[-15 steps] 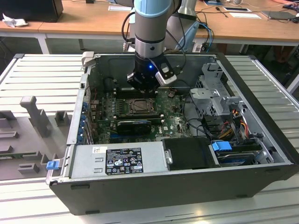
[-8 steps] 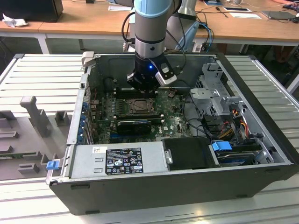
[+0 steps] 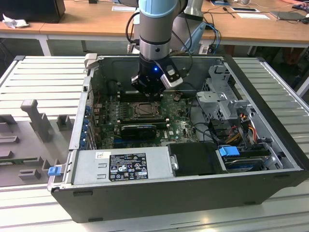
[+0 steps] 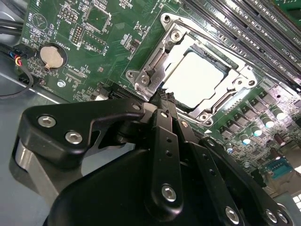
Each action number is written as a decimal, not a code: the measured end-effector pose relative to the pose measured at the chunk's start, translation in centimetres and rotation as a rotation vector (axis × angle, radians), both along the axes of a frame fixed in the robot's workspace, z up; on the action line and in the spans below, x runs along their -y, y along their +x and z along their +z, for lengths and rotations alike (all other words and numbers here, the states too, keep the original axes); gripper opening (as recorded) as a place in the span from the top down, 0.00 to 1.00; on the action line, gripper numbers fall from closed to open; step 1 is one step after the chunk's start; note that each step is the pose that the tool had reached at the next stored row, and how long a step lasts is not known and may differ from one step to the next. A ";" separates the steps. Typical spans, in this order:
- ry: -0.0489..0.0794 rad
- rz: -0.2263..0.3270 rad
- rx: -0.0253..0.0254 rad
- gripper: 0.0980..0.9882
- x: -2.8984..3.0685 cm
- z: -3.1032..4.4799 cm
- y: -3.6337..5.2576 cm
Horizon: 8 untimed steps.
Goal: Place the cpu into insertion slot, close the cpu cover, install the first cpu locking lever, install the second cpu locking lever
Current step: 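Install the second cpu locking lever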
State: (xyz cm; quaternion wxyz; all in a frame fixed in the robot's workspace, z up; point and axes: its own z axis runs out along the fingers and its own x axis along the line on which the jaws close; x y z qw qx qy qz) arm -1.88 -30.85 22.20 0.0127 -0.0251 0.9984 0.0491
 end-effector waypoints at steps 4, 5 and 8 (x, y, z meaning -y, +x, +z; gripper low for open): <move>0.000 0.000 0.0000 0.99 0.11 0.03 0.01; 0.000 0.000 0.0000 0.99 0.17 0.03 0.00; 0.000 0.000 0.0001 0.99 0.36 0.02 0.00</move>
